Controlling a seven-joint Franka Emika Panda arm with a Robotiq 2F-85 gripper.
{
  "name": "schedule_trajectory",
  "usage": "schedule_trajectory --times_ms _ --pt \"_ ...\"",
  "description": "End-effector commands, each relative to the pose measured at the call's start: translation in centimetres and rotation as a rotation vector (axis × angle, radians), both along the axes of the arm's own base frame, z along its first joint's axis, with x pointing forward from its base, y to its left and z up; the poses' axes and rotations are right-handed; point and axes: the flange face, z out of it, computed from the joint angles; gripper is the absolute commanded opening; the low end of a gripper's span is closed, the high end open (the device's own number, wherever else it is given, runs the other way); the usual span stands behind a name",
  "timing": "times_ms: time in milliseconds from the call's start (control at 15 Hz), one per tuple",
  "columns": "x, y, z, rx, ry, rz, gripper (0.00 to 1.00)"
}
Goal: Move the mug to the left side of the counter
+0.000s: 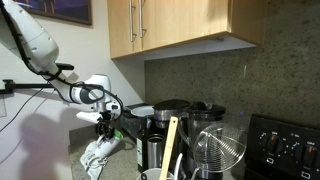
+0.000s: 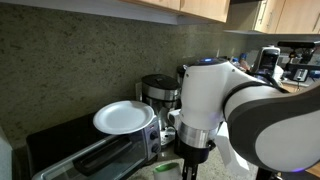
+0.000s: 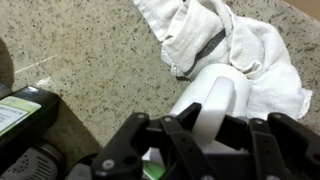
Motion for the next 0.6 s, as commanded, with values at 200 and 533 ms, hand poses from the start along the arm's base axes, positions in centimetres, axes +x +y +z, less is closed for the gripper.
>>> schedule_trajectory --times_ms 200,533 --pt "0.27 0.55 0.43 -0.007 0.047 -0.009 0.01" --pt "0.81 0.95 0.21 0.004 0.047 -0.017 0.01"
